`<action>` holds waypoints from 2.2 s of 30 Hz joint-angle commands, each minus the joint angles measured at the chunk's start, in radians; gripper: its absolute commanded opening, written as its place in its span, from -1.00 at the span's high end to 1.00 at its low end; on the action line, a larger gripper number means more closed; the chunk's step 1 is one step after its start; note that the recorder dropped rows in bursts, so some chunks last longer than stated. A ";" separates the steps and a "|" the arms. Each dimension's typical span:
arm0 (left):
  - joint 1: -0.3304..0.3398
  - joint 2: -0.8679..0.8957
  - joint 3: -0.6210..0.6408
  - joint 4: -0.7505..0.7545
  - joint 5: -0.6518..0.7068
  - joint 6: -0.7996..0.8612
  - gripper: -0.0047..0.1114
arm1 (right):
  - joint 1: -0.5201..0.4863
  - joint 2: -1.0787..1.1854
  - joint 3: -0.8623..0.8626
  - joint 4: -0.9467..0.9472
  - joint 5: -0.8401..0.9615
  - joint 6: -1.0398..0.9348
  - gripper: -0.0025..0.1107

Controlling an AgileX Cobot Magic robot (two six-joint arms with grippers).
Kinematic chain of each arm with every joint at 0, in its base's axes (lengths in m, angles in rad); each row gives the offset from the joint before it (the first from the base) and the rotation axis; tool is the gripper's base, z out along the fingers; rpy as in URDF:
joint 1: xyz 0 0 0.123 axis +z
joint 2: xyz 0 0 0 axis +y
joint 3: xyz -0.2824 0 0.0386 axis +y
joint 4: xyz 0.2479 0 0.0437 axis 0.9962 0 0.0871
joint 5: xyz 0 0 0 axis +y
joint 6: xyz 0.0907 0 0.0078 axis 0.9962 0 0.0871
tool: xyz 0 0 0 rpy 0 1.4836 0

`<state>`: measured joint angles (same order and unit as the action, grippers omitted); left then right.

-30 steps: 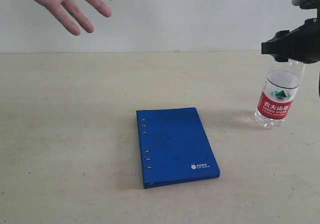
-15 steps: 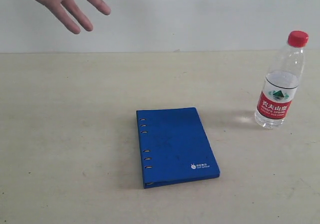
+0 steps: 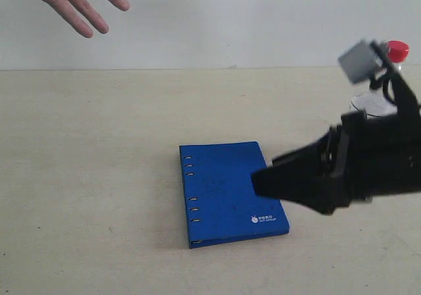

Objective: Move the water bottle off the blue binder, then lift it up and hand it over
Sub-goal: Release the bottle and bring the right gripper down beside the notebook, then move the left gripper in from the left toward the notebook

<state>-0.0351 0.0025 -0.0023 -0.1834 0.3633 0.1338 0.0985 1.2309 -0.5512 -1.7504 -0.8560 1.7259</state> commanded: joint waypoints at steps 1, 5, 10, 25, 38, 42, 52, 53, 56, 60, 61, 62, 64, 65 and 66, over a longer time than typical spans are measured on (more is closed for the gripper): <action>-0.007 -0.002 0.002 0.032 -0.026 -0.007 0.83 | 0.004 0.036 0.088 0.006 0.119 -0.027 0.03; -0.007 -0.002 0.002 -0.011 -0.124 -0.047 0.83 | 0.004 0.036 0.098 0.006 0.191 -0.013 0.03; -0.009 -0.002 0.002 -0.661 -0.247 -0.344 0.83 | 0.004 0.037 0.098 0.006 0.429 0.140 0.03; -0.009 -0.002 0.002 -0.769 -0.047 -0.210 0.83 | 0.004 0.037 0.098 0.006 0.238 0.150 0.03; -0.007 0.064 0.002 -0.839 0.112 -0.021 0.63 | 0.004 0.037 0.098 0.006 0.330 0.366 0.02; -0.007 0.189 0.002 -1.195 0.084 0.285 0.40 | 0.004 0.037 0.098 0.006 0.285 0.340 0.02; -0.007 0.655 0.002 -1.561 0.278 1.125 0.32 | 0.004 0.040 0.098 0.006 0.270 0.302 0.03; -0.007 0.716 0.002 -1.561 0.305 1.162 0.32 | 0.004 0.047 0.098 0.006 0.204 0.299 0.03; -0.009 0.888 -0.008 -1.561 0.399 1.270 0.32 | 0.004 0.078 0.098 0.006 0.068 0.231 0.03; -0.009 1.111 -0.073 -1.561 0.459 1.382 0.32 | 0.004 0.115 0.098 0.006 0.116 0.122 0.03; -0.009 1.166 -0.096 -1.561 0.481 1.413 0.32 | 0.004 0.117 0.098 0.006 0.160 0.113 0.03; -0.009 1.218 -0.120 -1.561 0.509 1.430 0.32 | 0.004 0.119 0.098 0.006 0.214 0.113 0.03; -0.009 1.305 -0.165 -1.561 0.570 1.432 0.32 | 0.004 0.119 0.098 0.006 0.288 0.123 0.03; -0.009 1.349 -0.187 -1.561 0.600 1.432 0.32 | 0.004 0.123 0.098 0.006 0.305 0.122 0.03; -0.009 1.391 -0.207 -1.561 0.624 1.432 0.32 | 0.004 0.131 0.098 0.006 0.306 0.122 0.03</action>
<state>-0.0392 1.2955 -0.1577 -1.7286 0.9051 1.5410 0.0999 1.3496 -0.4575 -1.7467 -0.6026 1.8610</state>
